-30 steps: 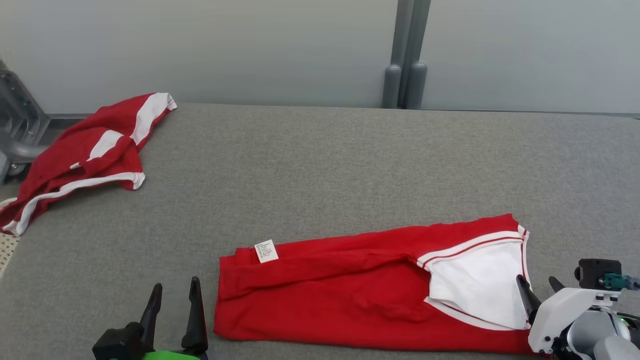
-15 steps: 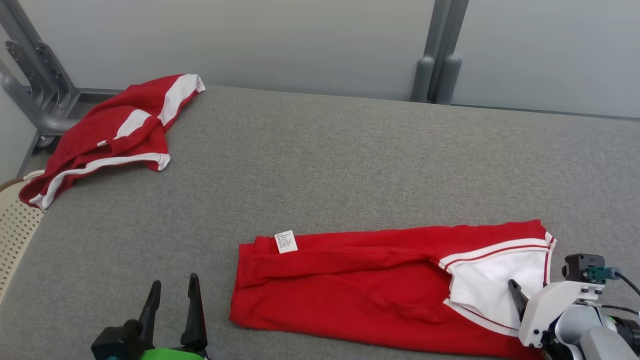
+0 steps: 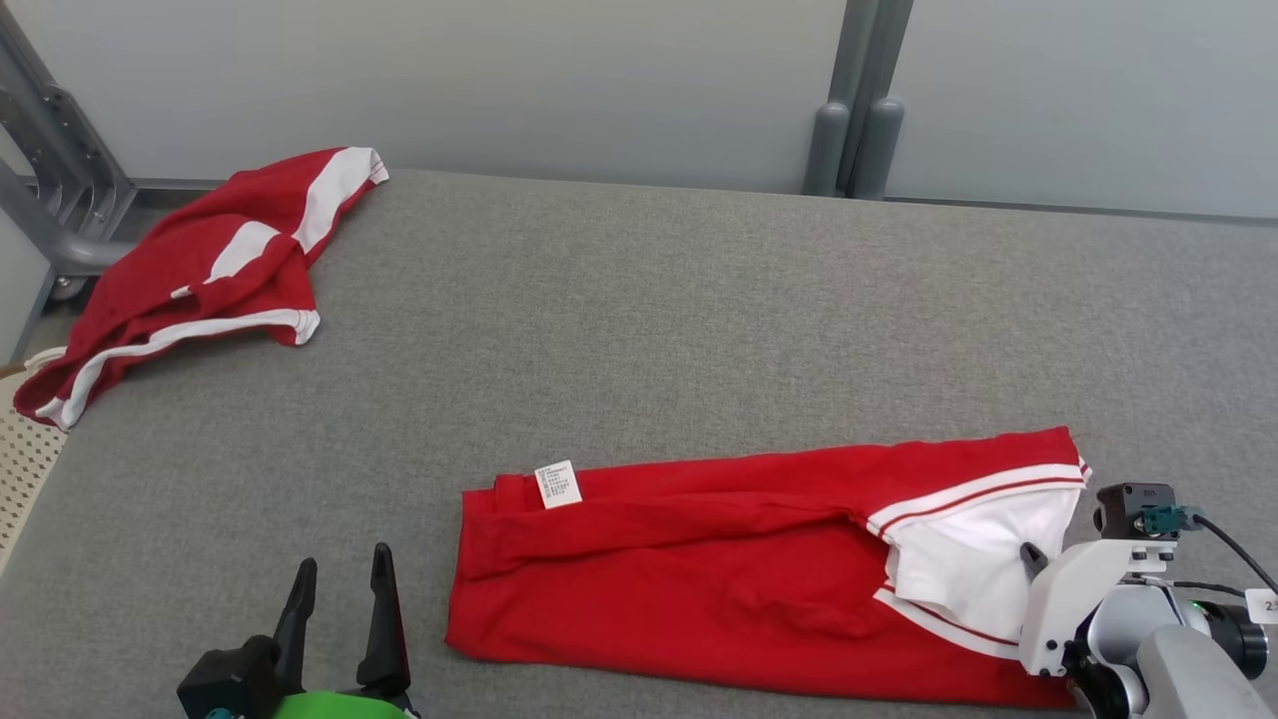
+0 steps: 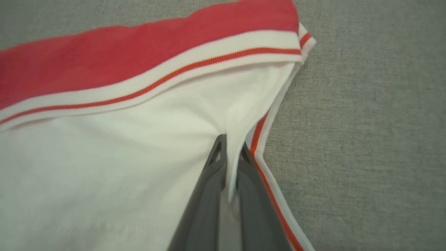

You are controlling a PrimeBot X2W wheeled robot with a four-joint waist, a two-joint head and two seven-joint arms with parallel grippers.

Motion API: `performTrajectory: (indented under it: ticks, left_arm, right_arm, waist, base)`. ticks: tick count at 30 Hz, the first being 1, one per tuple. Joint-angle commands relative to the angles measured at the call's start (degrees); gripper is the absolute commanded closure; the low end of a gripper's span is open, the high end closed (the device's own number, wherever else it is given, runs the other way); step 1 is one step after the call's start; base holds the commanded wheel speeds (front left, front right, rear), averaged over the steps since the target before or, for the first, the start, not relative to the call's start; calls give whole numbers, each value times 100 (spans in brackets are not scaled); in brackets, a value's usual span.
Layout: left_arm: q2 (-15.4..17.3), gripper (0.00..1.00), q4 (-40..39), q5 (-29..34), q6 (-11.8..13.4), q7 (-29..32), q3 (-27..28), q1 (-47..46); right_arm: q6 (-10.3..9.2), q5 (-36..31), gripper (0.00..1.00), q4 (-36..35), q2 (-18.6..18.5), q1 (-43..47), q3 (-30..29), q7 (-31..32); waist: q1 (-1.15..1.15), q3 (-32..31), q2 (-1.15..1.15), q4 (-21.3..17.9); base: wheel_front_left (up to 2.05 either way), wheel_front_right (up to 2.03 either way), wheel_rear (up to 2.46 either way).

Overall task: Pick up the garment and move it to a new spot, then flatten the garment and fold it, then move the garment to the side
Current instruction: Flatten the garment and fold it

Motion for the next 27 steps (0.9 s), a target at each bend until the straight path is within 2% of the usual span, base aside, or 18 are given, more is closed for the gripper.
performTrajectory:
  ticks: [1, 7, 17, 22, 27]
  left_arm:
    - [-9, 0, 3, 25, -29, -15, 35, -48]
    - [-39, 0, -3, 69, -37, -17, 63, -19]
    - [-84, 0, -19, 118, -64, -16, 53, -37]
    - [-106, 0, 19, 147, -79, -17, 27, -76]
    - [-122, 0, 72, 157, -113, -17, 2, -111]
  right_arm:
    - [-12, -4, 100, 66, -22, 42, -25, 1]
    - [-12, 184, 100, -331, -202, 43, -208, -139]
    - [-11, 375, 100, -1025, -693, 171, -739, 5]
    - [-11, 508, 100, -1488, -584, 189, -948, 115]
    - [-10, 586, 100, -1962, -401, 338, -907, 192]
  waist:
    - [0, -17, 27, -63]
    - [0, -56, 27, -328]
    - [0, -68, 27, -753]
    - [0, -69, 27, -902]
    - [0, -101, 27, -948]
  base:
    - [0, 0, 0]
    - [0, 0, 0]
    - [0, 0, 0]
    - [0, 0, 0]
    - [0, 0, 0]
